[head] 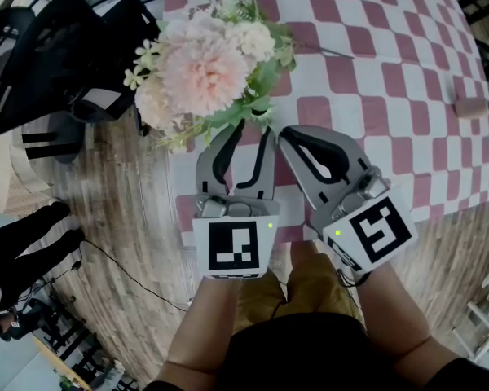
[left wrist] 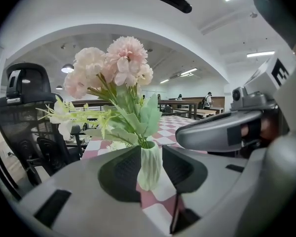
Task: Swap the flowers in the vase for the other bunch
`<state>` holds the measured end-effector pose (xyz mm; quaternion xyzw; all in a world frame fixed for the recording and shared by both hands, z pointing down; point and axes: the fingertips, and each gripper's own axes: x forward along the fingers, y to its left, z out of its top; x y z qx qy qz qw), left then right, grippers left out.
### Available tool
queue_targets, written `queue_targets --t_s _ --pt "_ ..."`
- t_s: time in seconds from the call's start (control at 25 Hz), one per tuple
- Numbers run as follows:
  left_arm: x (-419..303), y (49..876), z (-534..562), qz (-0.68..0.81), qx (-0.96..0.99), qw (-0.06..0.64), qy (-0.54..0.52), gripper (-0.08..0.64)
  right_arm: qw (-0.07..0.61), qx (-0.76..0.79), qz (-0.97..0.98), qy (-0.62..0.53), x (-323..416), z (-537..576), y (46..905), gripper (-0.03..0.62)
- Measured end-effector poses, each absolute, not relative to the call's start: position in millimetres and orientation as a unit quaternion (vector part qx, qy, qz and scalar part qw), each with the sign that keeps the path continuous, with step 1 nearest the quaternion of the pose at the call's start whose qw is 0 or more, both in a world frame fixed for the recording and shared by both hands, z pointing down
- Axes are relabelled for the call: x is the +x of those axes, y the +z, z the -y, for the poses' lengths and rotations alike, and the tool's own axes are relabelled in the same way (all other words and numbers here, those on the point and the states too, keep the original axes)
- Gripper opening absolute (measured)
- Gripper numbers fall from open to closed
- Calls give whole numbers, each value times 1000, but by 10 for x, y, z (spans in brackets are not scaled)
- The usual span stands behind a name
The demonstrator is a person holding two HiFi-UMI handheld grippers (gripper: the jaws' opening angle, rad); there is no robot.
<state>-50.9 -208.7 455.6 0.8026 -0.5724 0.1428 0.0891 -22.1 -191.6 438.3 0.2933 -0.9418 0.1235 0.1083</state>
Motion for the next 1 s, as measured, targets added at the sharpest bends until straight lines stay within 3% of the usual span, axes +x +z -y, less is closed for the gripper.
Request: queue_targets --t_s 1.0 --pt "-523 4226 1969 573 806 70 132 109 111 297 944 95 -126 1923 4147 38"
